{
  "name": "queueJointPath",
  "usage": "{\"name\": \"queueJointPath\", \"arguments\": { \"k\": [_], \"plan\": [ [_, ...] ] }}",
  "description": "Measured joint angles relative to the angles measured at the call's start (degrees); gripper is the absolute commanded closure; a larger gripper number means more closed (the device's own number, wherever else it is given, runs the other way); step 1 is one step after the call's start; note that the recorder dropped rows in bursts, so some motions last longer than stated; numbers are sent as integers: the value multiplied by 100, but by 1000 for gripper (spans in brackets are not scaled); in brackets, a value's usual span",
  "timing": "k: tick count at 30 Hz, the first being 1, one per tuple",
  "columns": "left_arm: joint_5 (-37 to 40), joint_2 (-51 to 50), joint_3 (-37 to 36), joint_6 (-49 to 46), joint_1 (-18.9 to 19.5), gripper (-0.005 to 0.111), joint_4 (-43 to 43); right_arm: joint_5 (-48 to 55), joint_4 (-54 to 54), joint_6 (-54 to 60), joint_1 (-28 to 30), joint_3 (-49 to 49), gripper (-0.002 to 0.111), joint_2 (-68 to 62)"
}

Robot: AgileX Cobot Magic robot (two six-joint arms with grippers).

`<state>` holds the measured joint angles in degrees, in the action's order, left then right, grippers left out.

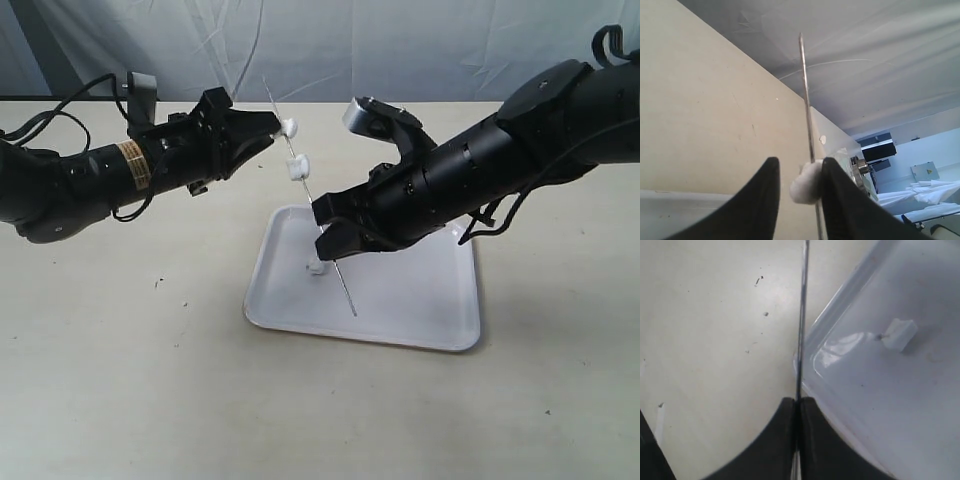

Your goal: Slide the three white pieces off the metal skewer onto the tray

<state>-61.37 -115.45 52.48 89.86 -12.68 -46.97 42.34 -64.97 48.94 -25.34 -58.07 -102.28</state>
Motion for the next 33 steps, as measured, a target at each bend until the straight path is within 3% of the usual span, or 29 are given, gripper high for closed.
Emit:
{"name": "queueJointPath", "arguments": {
  "k": [7,12,33],
  "plan": [
    [-11,0,0,0,0,83,0,84,-155,11,0,-71,109,0],
    [-130,0,0,0,0,107,23,90,-155,11,0,-71,109,0],
    [-499,0,0,-25,0,107,52,118,-41,68,0,-80,109,0]
  ]
}}
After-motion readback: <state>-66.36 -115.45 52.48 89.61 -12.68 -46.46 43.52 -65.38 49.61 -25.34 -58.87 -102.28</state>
